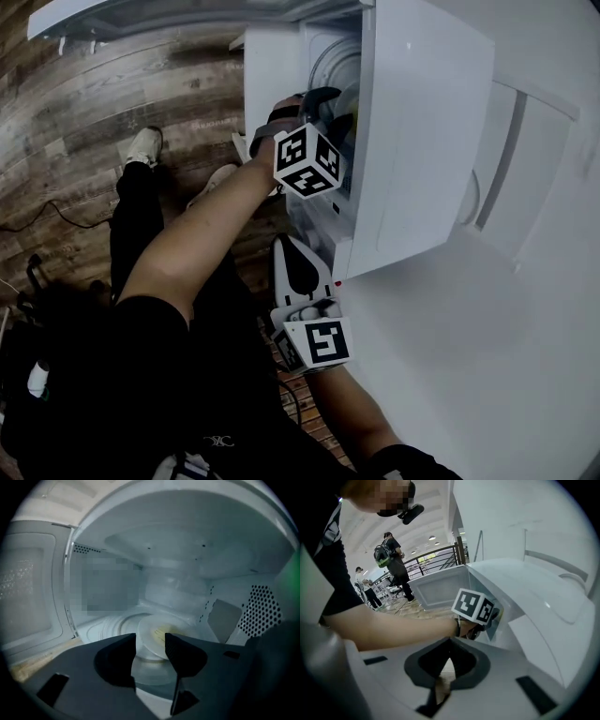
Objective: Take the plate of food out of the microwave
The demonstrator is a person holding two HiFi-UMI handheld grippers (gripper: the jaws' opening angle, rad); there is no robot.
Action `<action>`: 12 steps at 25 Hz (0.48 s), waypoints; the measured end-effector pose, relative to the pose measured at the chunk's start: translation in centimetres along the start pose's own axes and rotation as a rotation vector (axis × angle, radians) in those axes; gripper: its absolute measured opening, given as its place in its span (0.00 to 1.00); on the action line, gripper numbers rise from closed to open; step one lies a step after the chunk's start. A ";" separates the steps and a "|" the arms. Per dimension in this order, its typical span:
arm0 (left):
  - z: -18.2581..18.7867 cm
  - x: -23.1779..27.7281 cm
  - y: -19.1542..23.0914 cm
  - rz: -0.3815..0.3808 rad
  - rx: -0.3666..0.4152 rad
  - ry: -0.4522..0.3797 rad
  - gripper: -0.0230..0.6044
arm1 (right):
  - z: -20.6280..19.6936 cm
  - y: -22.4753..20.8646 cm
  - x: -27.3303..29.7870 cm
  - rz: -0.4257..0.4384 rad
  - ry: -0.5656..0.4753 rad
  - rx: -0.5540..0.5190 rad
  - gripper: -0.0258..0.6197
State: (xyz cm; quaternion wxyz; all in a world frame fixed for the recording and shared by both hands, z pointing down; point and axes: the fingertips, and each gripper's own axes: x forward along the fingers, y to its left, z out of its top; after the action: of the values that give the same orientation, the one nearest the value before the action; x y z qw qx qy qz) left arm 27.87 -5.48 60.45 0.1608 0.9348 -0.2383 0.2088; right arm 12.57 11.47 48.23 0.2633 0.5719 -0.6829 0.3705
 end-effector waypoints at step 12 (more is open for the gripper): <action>-2.4 -1.6 2.8 0.086 -0.046 0.102 0.33 | -0.6 -0.1 0.6 0.045 -0.006 0.039 0.06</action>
State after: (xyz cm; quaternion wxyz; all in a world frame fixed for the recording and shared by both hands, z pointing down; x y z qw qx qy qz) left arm 24.41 -6.29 62.36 0.1850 0.9080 -0.2743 0.2572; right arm 12.53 11.58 49.09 0.2415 0.5624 -0.6890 0.3881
